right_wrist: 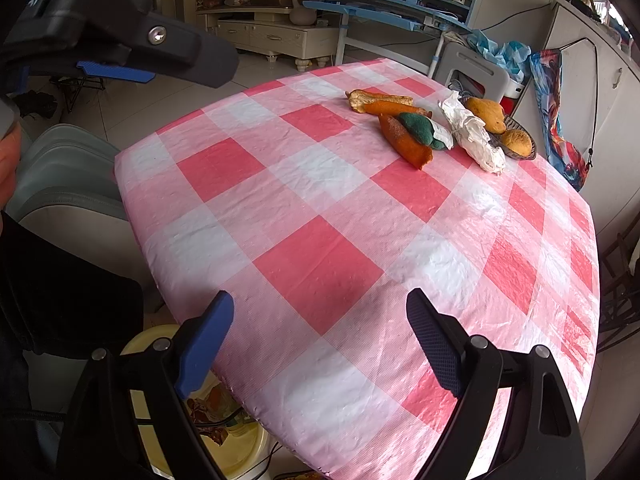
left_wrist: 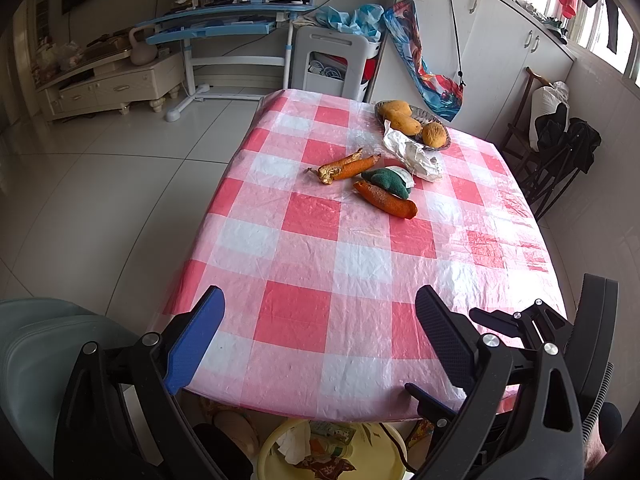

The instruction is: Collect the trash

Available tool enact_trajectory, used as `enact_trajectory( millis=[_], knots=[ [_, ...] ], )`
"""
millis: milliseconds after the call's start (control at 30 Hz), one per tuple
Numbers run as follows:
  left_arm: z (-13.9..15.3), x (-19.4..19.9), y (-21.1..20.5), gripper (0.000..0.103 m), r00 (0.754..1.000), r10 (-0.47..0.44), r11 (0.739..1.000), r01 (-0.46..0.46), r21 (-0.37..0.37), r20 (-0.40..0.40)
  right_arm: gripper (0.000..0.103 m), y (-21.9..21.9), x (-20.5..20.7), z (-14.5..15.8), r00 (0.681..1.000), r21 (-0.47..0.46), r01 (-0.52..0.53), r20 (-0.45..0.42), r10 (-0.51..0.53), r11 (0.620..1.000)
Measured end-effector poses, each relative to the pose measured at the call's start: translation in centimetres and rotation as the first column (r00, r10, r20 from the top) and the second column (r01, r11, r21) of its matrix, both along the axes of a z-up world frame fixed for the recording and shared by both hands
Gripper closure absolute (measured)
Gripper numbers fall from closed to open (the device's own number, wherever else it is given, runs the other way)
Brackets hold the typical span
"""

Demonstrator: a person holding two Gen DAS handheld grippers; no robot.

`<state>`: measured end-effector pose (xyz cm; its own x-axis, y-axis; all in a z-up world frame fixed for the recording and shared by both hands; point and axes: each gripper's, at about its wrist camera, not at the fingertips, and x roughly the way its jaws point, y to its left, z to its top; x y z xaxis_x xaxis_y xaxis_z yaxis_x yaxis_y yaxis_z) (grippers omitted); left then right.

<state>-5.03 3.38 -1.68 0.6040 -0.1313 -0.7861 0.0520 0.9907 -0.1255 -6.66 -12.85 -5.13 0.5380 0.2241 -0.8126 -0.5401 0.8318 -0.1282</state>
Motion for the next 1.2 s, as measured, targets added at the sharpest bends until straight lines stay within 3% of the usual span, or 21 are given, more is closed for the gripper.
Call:
enact_trajectory(
  millis=[1200],
  knots=[
    [-0.11,0.11,0.16,0.010,1.000,0.007,1.000,-0.007,-0.008,-0.005,0.017,0.09,-0.11,0.01,1.000,-0.003,-0.002,0.004,0.002,1.000]
  ],
)
